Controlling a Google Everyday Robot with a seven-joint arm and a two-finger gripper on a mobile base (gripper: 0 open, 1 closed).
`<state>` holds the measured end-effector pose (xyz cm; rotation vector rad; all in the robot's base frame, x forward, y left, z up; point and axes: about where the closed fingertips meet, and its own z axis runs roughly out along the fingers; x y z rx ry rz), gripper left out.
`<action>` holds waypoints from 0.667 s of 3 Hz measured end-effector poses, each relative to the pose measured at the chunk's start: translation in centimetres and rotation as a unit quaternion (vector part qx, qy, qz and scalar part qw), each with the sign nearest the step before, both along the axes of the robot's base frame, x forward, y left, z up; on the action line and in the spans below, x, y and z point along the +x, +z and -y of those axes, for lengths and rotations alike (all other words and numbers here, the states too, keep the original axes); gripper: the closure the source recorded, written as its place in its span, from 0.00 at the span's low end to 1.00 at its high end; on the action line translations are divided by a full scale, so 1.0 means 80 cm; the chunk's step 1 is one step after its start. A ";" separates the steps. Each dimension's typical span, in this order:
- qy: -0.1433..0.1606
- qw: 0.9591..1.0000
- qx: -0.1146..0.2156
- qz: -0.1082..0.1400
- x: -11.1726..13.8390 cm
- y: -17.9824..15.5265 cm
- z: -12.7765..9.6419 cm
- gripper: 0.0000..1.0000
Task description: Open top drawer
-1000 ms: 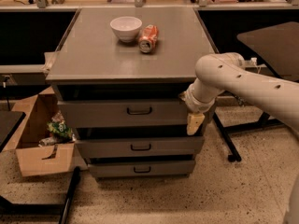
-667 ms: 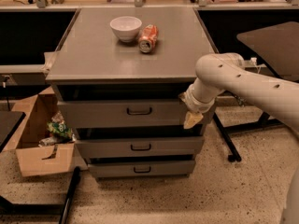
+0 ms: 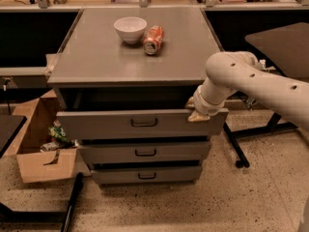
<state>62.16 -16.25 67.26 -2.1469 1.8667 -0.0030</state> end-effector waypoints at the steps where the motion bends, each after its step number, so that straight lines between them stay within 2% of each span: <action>1: 0.000 1.000 0.000 0.000 0.000 0.005 0.000 1.00; 2: 0.000 1.000 0.000 0.000 0.000 0.005 0.000 0.81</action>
Offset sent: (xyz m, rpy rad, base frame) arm 0.0000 0.0000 0.0043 0.0000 0.0000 0.0000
